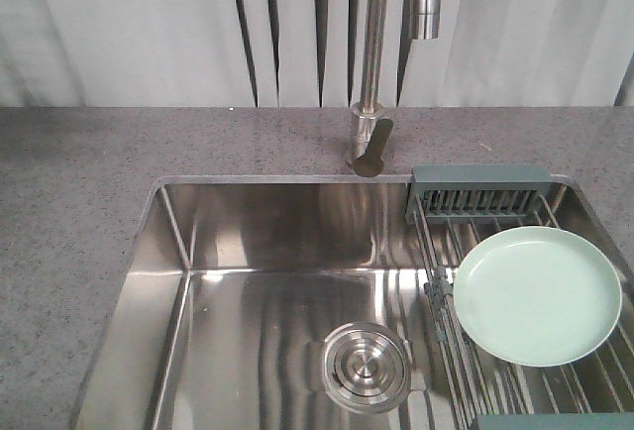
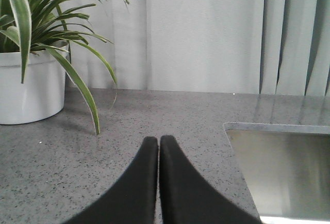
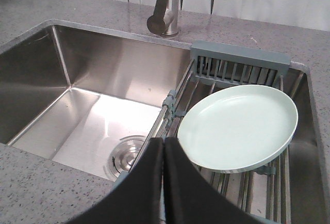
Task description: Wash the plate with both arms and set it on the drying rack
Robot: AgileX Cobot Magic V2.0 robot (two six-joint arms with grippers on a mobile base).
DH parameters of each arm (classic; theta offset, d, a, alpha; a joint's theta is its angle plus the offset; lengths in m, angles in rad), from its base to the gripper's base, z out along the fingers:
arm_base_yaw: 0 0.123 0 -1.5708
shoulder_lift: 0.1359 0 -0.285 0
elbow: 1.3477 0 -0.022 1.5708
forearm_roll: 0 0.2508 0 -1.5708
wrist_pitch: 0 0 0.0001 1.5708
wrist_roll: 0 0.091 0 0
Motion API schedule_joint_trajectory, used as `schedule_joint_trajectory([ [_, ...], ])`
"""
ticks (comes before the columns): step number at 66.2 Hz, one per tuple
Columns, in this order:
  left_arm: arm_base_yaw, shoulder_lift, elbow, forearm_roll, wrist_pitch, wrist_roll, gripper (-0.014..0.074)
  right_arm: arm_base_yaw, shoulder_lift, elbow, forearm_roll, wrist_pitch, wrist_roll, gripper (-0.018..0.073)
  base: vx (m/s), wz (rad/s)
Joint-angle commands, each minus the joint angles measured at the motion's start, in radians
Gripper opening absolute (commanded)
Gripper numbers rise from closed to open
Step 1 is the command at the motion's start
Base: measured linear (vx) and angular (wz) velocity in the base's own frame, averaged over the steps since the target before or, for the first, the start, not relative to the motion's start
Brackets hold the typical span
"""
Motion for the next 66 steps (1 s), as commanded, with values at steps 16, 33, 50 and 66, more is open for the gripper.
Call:
schedule_joint_trajectory([
  [16, 0.004, -0.017, 0.022, 0.025, -0.073, -0.058, -0.0006, -0.003, 0.005, -0.023, 0.009, -0.07, -0.002, -0.001, 0.0, 0.0],
  [33, 0.004, -0.017, 0.022, 0.025, -0.073, -0.058, -0.0006, -0.003, 0.005, -0.023, 0.009, -0.07, -0.002, -0.001, 0.0, 0.0],
  [50, 0.004, -0.017, 0.022, 0.025, -0.073, -0.058, -0.0006, -0.003, 0.005, -0.023, 0.009, -0.07, -0.002, -0.001, 0.0, 0.0],
  [66, 0.004, -0.017, 0.022, 0.025, -0.073, -0.058, -0.0006, -0.003, 0.018, -0.009, 0.001, -0.133, -0.001, -0.001, 0.0, 0.0],
])
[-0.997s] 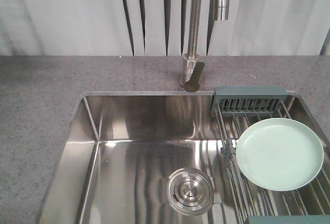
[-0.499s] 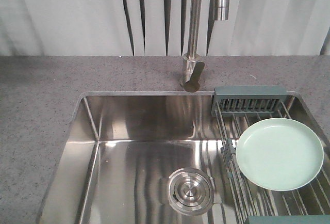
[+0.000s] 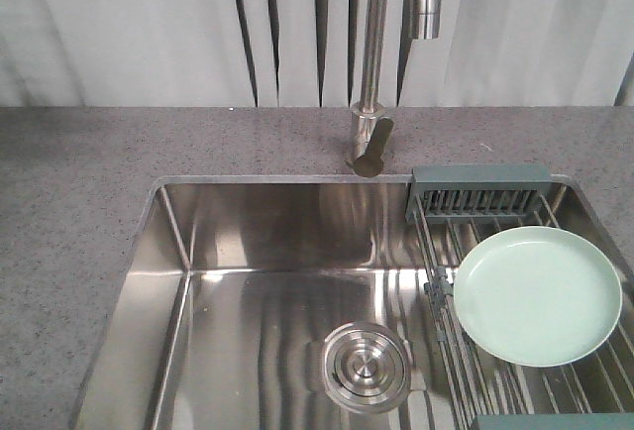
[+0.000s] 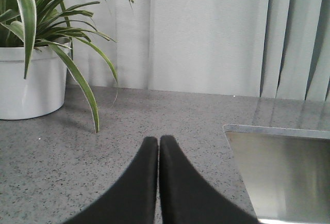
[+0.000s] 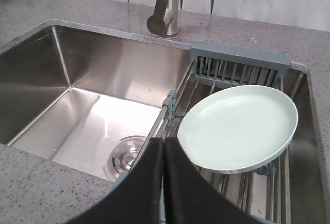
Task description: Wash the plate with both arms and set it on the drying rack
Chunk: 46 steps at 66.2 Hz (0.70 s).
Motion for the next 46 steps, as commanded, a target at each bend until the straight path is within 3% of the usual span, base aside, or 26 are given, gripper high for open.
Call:
schedule_joint_trajectory([
  [1, 0.003, -0.017, 0.022, -0.001, -0.073, -0.011, -0.0006, -0.003, 0.024, -0.007, 0.001, -0.145, -0.002, -0.001, 0.0, 0.0],
  [12, 0.003, -0.016, 0.022, -0.002, -0.073, -0.011, -0.0006, -0.004, 0.093, 0.088, -0.045, -0.339, 0.012, -0.001, 0.0, 0.0],
  [23, 0.003, -0.016, 0.022, -0.002, -0.073, -0.011, -0.0006, -0.005, 0.043, 0.21, -0.233, -0.396, 0.32, -0.001, 0.0, 0.0],
  [32, 0.003, -0.016, 0.022, -0.002, -0.073, -0.011, -0.0006, -0.007, -0.007, 0.306, -0.361, -0.48, 0.434, -0.001, 0.0, 0.0],
  [46, 0.003, -0.016, 0.022, -0.002, -0.073, -0.011, -0.0006, -0.103, -0.006, 0.47, -0.297, -0.686, 0.448, -0.001, 0.0, 0.0],
])
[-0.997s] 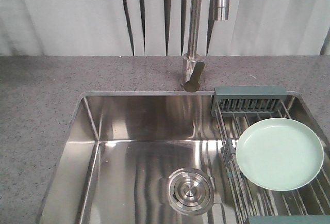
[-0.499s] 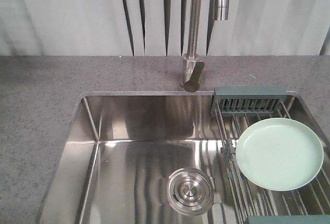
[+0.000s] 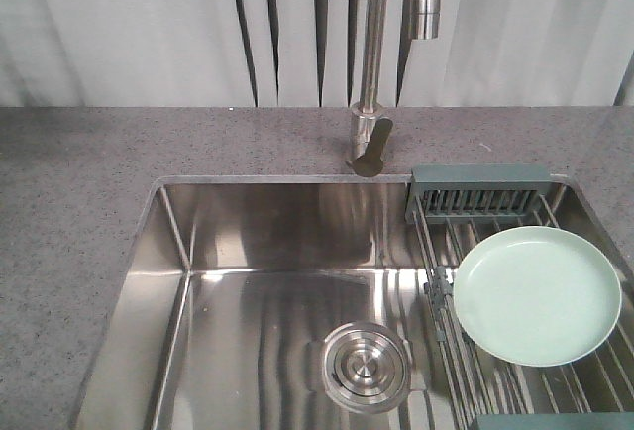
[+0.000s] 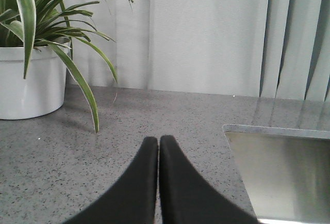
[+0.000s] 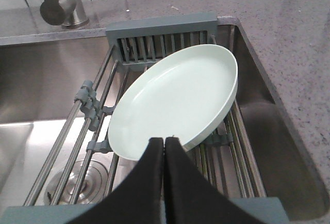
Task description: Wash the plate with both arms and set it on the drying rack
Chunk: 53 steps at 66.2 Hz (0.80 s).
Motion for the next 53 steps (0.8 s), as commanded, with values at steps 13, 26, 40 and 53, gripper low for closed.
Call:
schedule_joint_trajectory([
  [13, 0.003, -0.016, 0.022, -0.002, -0.074, -0.011, -0.0006, -0.104, -0.01, 0.047, 0.039, -0.336, -0.021, -0.001, 0.0, 0.0],
  [26, 0.003, -0.016, 0.022, -0.002, -0.074, -0.011, -0.0006, -0.104, -0.01, 0.047, 0.039, -0.4, -0.035, -0.001, 0.0, 0.0],
  [40, 0.003, -0.016, 0.022, -0.003, -0.074, -0.011, -0.0006, -0.104, -0.01, 0.047, 0.04, -0.439, -0.065, -0.001, 0.0, 0.0],
  [53, 0.003, -0.016, 0.022, -0.003, -0.074, -0.011, -0.0006, -0.101, -0.01, 0.047, 0.038, -0.435, -0.091, -0.001, 0.0, 0.0],
])
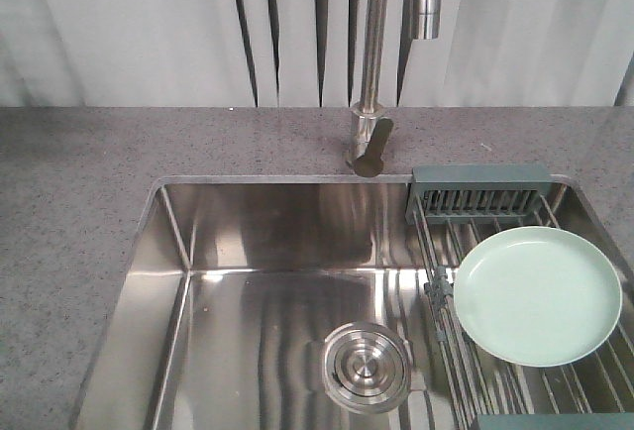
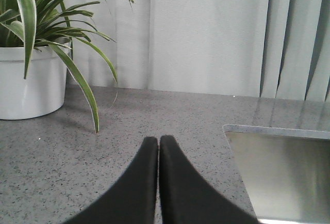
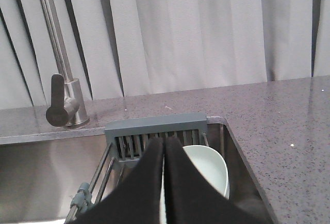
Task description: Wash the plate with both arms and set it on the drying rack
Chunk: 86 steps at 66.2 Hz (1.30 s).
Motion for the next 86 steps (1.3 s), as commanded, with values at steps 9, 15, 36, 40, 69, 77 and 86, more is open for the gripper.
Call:
schedule_joint_trajectory([
  [9, 0.003, -0.016, 0.022, -0.003, -0.074, -0.01, -0.0006, -0.004, -0.01, 0.02, -0.001, -0.08, -0.023, -0.001, 0.0, 0.0],
  [15, 0.003, -0.016, 0.022, -0.003, -0.074, -0.01, -0.0006, -0.004, -0.01, 0.02, -0.001, -0.08, -0.023, -0.001, 0.0, 0.0],
  [36, 0.003, -0.016, 0.022, -0.003, -0.074, -0.01, -0.0006, -0.004, -0.01, 0.019, -0.002, -0.08, -0.023, -0.001, 0.0, 0.0],
  [40, 0.003, -0.016, 0.022, -0.003, -0.074, -0.01, -0.0006, -0.004, -0.01, 0.019, -0.002, -0.08, -0.023, -0.001, 0.0, 0.0],
  [69, 0.003, -0.016, 0.022, -0.003, -0.074, -0.01, -0.0006, -0.004, -0.01, 0.019, -0.002, -0.08, -0.023, -0.001, 0.0, 0.0],
  [77, 0.003, -0.016, 0.022, -0.003, -0.074, -0.01, -0.0006, -0.004, -0.01, 0.019, -0.002, -0.08, -0.023, -0.001, 0.0, 0.0],
  [86, 0.003, -0.016, 0.022, -0.003, -0.074, -0.01, -0.0006, -0.004, -0.01, 0.019, -0.002, -0.08, -0.023, -0.001, 0.0, 0.0],
])
